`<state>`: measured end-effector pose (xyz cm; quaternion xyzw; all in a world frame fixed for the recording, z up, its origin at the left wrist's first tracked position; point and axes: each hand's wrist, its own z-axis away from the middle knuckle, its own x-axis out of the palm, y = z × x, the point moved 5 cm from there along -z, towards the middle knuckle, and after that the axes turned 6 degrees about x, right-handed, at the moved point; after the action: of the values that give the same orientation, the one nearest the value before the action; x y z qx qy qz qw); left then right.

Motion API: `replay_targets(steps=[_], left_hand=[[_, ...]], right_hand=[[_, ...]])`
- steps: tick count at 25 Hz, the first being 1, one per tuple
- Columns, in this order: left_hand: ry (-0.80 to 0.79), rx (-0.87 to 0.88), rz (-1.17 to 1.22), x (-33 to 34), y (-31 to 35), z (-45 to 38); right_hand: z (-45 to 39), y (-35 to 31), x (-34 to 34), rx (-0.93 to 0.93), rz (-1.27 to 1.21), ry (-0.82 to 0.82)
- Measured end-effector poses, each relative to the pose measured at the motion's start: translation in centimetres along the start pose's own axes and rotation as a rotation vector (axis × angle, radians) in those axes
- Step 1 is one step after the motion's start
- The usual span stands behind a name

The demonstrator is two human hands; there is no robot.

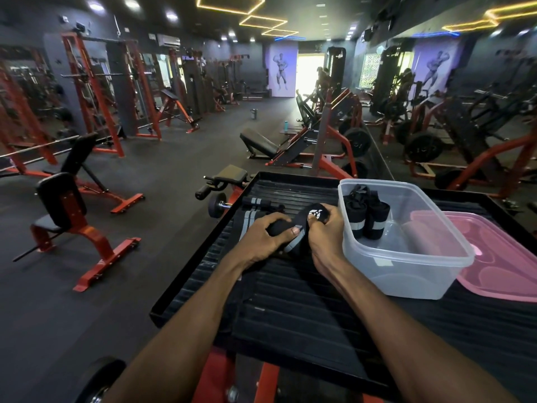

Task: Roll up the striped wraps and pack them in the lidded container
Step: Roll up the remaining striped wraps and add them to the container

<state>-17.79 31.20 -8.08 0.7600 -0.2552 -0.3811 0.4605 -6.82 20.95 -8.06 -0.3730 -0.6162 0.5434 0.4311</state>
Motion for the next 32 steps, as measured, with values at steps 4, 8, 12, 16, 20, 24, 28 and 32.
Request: replay_targets(steps=[4,8,12,16,20,24,28,32], left_hand=[[-0.105,0.042,-0.215,1.1,-0.2,0.0],[-0.133,0.095,-0.313,2.0,-0.2,0.1],[-0.091,0.153,-0.344,1.6,-0.4,-0.4],[-0.048,0.164,-0.368,1.1,-0.2,-0.5],[-0.052,0.164,-0.347,1.0,0.2,-0.3],[-0.053,0.19,-0.359,1.3,0.6,-0.1],[-0.04,0.214,-0.33,1.4,0.8,0.2],[-0.013,0.245,-0.289,1.4,1.1,0.5]], right_hand=[[0.2,-0.1,-0.1,-0.027,-0.011,0.026],[0.4,-0.7,-0.5,-0.116,0.042,0.038],[1.2,-1.9,-0.3,-0.301,0.095,0.039],[2.1,-2.8,-0.2,-0.412,0.046,0.027],[1.7,-2.7,-0.4,-0.399,0.038,0.031],[1.1,-2.1,-0.6,-0.33,0.093,0.049],[0.9,-1.6,-0.5,-0.302,0.191,0.028],[0.3,-0.9,-0.1,-0.296,0.289,0.006]])
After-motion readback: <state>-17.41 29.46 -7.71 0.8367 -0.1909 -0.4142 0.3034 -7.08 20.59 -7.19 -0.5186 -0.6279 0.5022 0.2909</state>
